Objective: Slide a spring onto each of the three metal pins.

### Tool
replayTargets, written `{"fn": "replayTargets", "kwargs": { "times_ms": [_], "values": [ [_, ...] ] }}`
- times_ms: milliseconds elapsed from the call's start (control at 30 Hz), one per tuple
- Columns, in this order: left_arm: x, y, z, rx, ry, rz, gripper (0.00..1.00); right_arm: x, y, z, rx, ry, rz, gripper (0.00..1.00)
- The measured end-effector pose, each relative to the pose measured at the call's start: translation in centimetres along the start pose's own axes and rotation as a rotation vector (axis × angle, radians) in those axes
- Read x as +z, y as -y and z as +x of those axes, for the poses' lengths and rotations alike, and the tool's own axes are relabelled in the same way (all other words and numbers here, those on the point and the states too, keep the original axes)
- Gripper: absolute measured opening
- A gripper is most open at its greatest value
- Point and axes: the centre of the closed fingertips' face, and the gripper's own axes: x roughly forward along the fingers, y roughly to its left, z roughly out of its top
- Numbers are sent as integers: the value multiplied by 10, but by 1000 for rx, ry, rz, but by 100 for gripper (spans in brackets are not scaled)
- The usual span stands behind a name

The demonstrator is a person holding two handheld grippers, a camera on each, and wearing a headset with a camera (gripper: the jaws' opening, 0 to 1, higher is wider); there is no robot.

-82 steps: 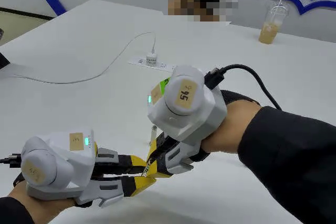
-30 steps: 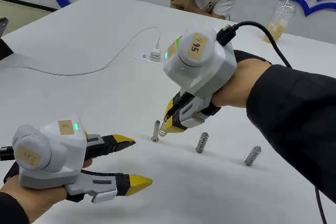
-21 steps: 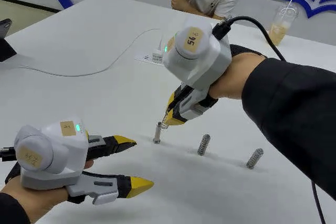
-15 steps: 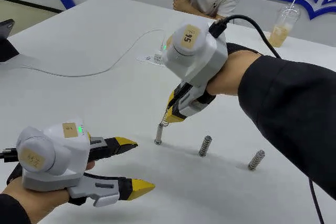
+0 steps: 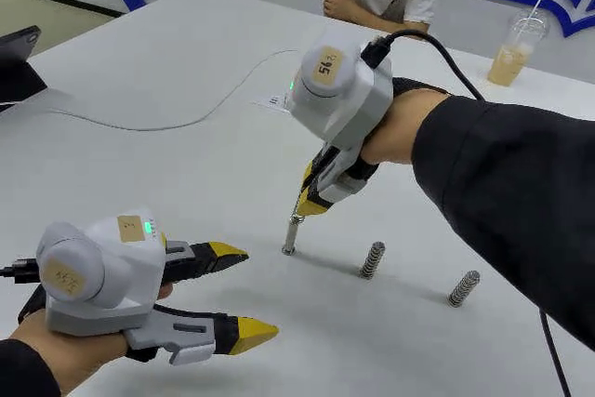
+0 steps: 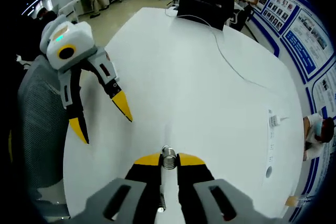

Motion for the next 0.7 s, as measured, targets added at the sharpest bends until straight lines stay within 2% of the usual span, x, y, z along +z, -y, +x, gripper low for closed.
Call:
{"fn": "replayTargets", "kwargs": {
  "times_ms": [367, 700],
  "values": [
    [0, 0, 1, -2, 1, -4, 55, 0, -4, 11, 15, -24, -3, 12],
    [-2, 0, 1, 0, -2, -9, 55, -7, -8, 28, 37, -56, 9, 12]
  ]
}}
